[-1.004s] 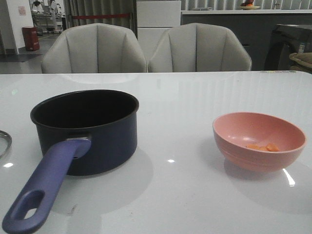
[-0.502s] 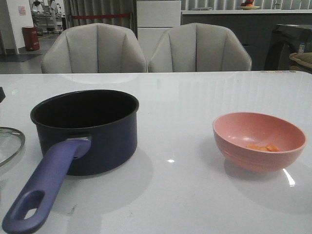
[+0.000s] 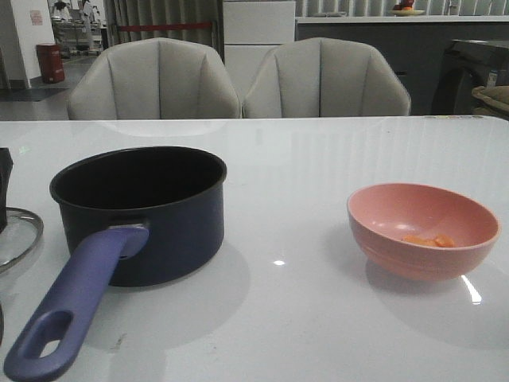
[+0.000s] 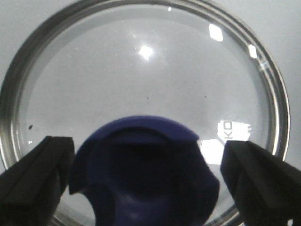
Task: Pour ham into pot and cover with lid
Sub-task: 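Set the glass lid down beside the saucepan and release it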
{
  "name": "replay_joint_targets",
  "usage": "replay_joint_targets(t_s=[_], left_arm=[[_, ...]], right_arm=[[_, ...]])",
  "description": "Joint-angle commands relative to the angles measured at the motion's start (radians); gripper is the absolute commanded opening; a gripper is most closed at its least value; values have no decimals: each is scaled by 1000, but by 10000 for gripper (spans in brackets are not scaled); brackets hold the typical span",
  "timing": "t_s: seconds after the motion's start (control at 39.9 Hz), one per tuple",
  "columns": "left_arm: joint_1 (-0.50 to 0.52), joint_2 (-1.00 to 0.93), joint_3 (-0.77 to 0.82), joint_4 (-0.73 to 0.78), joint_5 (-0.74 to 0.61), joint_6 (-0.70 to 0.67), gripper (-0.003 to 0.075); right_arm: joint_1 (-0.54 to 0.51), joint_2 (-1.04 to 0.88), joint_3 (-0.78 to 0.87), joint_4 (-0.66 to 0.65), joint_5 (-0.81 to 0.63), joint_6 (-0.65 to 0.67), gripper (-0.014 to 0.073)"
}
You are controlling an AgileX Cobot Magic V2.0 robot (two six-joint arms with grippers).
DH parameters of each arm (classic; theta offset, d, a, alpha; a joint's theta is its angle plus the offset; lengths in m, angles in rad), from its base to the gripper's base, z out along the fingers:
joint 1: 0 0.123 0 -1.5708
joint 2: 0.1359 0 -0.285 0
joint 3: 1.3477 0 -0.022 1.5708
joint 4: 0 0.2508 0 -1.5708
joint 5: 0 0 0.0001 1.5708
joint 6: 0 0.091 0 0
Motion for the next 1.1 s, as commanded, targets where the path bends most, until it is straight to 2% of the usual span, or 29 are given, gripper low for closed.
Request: replay_joint_targets(t_s=[0.0,0.35,0.83,0.93,1.08], left_arm=[[-7,-66,-17,4,20,2,659],[-7,-334,7,-5,-1,2,659],[-9,-931,366,-36,-217,2,659],[-43,-1038,447,-31,-303,12,659],[-169,-1208,569,11,-414,57,659]], right_arm=[[-7,-21,10,-10,-83,-3,160],[-7,-21,10,-10,-83,-3,160],[-7,-21,10,-10,-83,-3,160],[-7,-21,10,-10,-83,-3,160],[-7,-21,10,-10,-83,-3,160]])
